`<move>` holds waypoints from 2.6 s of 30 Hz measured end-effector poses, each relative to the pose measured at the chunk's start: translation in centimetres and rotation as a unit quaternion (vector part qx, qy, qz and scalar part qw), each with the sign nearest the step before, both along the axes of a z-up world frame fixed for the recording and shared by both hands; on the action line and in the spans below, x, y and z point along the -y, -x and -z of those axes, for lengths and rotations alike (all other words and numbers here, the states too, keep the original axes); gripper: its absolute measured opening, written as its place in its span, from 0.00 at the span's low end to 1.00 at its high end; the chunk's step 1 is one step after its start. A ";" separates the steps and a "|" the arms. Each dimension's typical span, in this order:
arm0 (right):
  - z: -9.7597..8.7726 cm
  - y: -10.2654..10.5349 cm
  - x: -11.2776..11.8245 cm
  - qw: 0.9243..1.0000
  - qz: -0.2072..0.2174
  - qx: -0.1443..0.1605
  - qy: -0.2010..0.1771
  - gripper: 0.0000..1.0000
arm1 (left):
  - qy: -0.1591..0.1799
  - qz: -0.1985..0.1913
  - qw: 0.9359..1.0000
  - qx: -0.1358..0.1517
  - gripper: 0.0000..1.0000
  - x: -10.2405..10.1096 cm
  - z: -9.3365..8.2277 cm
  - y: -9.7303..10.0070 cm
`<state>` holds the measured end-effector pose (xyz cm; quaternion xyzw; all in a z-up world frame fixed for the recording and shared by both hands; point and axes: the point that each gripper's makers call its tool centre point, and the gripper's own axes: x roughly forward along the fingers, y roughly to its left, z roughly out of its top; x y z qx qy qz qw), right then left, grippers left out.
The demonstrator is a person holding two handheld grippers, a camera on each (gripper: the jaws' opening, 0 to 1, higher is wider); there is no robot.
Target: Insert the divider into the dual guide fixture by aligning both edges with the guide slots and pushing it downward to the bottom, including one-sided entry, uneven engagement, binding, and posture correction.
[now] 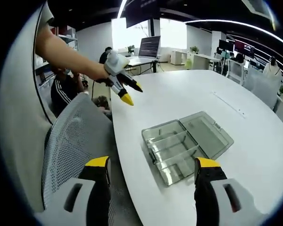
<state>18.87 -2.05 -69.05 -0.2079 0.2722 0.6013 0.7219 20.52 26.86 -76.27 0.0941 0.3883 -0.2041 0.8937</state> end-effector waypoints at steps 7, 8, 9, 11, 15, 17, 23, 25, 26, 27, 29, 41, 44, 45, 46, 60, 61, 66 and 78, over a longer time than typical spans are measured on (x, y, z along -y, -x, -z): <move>0.0 -0.1 0.1 1.000 0.000 -0.001 0.004 0.70 | -0.008 0.018 1.000 -0.008 0.56 -1.1 0.6 -1.0; -0.1 -0.2 0.2 1.000 0.001 -0.001 0.004 0.70 | -0.010 0.024 1.000 -0.009 0.55 -1.2 0.6 -1.2; -0.1 -0.2 0.2 1.000 0.001 -0.002 0.006 0.70 | -0.012 0.033 0.999 -0.012 0.55 -1.3 0.7 -1.3; 0.0 -0.2 0.3 1.000 0.001 -0.002 0.007 0.70 | -0.020 0.049 0.998 -0.019 0.55 -1.4 0.8 -1.3; -0.1 -0.2 0.3 1.000 0.002 -0.004 0.007 0.71 | -0.033 0.072 0.997 -0.020 0.53 -1.7 0.9 -1.9; -0.1 -0.2 0.3 1.000 0.002 -0.004 0.009 0.71 | -0.036 0.085 0.995 -0.021 0.51 -1.7 0.9 -2.2; -0.2 -0.3 0.3 1.000 0.002 -0.004 0.010 0.71 | -0.058 0.124 0.990 -0.039 0.49 -2.2 1.7 -2.9; -0.2 -0.3 0.3 1.000 0.002 -0.004 0.011 0.71 | -0.059 0.136 0.988 -0.042 0.49 -2.2 1.8 -3.0; -0.2 -0.3 0.3 1.000 0.002 -0.004 0.011 0.71 | -0.063 0.142 0.987 -0.045 0.49 -2.2 1.9 -3.1; -0.2 -0.3 0.3 1.000 0.002 -0.004 0.011 0.71 | -0.067 0.147 0.986 -0.046 0.48 -2.3 2.0 -3.3; -0.2 -0.3 0.3 1.000 0.003 -0.005 0.012 0.71 | -0.071 0.157 0.984 -0.051 0.48 -2.4 2.1 -3.4; -0.1 -0.2 0.5 1.000 0.006 -0.007 0.015 0.71 | -0.096 0.215 0.968 -0.085 0.46 -2.7 3.4 -3.3; 0.0 -0.2 0.6 1.000 0.007 -0.008 0.016 0.71 | -0.103 0.236 0.962 -0.096 0.46 -2.6 3.8 -3.1; 0.0 -0.2 0.6 1.000 0.007 -0.008 0.016 0.71 | -0.106 0.240 0.960 -0.098 0.46 -2.6 3.9 -3.1; 0.1 -0.3 0.6 1.000 0.007 -0.009 0.016 0.71 | -0.109 0.243 0.959 -0.100 0.46 -2.6 4.0 -3.1; 0.3 -0.2 0.8 1.000 0.009 -0.014 0.016 0.71 | -0.113 0.272 0.947 -0.125 0.44 -2.3 4.9 -2.8; 0.3 -0.2 0.8 1.000 0.010 -0.014 0.016 0.71 | -0.114 0.273 0.947 -0.125 0.44 -2.3 4.9 -2.8; 0.5 -0.1 0.9 1.000 0.012 -0.016 0.017 0.71 | -0.118 0.284 0.943 -0.129 0.44 -2.1 5.3 -3.0; 0.6 -0.3 0.9 1.000 0.014 -0.016 0.016 0.71 | -0.126 0.300 0.937 -0.129 0.39 -2.0 5.2 -3.1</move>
